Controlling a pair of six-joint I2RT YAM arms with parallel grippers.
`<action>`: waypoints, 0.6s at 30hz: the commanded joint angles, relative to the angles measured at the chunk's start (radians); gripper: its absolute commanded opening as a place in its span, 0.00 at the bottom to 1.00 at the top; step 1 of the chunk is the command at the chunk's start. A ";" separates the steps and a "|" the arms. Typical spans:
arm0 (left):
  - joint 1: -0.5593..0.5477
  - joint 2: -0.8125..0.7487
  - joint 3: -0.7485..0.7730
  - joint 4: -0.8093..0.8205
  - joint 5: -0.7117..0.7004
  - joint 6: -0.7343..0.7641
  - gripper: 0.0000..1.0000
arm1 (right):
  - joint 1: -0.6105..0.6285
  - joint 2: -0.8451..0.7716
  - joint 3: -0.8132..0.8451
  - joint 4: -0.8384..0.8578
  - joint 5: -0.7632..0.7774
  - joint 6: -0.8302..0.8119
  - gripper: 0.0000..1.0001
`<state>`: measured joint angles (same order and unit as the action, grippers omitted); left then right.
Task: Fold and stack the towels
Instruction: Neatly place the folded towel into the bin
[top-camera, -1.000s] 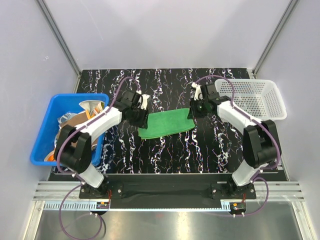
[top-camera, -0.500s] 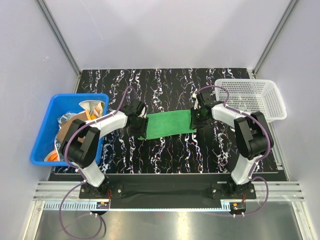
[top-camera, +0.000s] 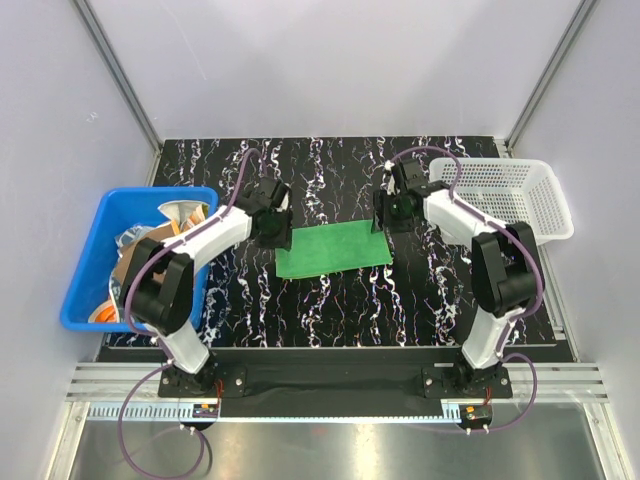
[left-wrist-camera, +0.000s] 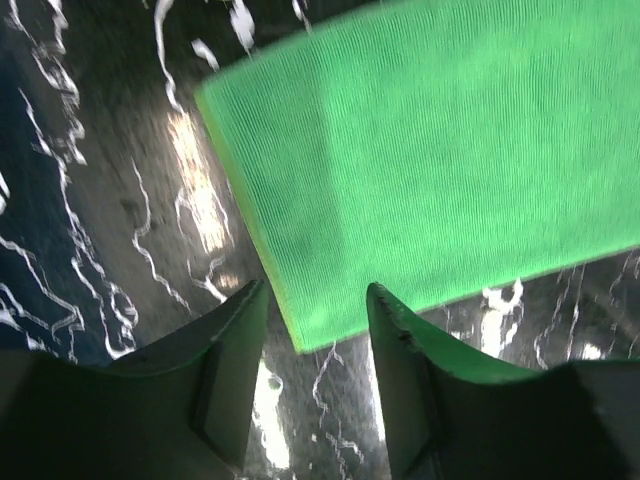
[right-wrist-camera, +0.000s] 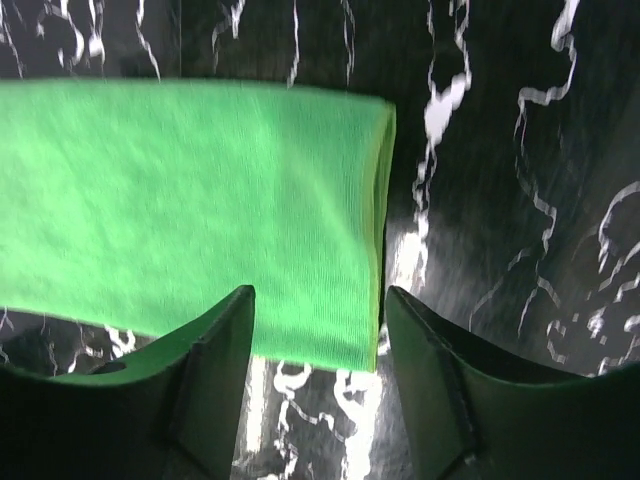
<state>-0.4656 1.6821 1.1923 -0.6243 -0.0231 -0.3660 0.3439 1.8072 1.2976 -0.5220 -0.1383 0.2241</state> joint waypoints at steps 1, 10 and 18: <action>0.054 0.062 0.035 0.075 0.015 0.002 0.47 | -0.003 0.059 0.068 -0.035 0.037 -0.026 0.63; 0.094 0.189 0.105 0.060 0.026 -0.011 0.36 | -0.026 0.173 0.088 -0.029 -0.061 -0.074 0.65; 0.094 0.209 0.099 0.058 0.026 -0.017 0.34 | -0.031 0.150 -0.001 0.025 -0.167 -0.062 0.65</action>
<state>-0.3691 1.8870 1.2671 -0.5846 -0.0032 -0.3721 0.3122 1.9770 1.3441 -0.5137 -0.2363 0.1680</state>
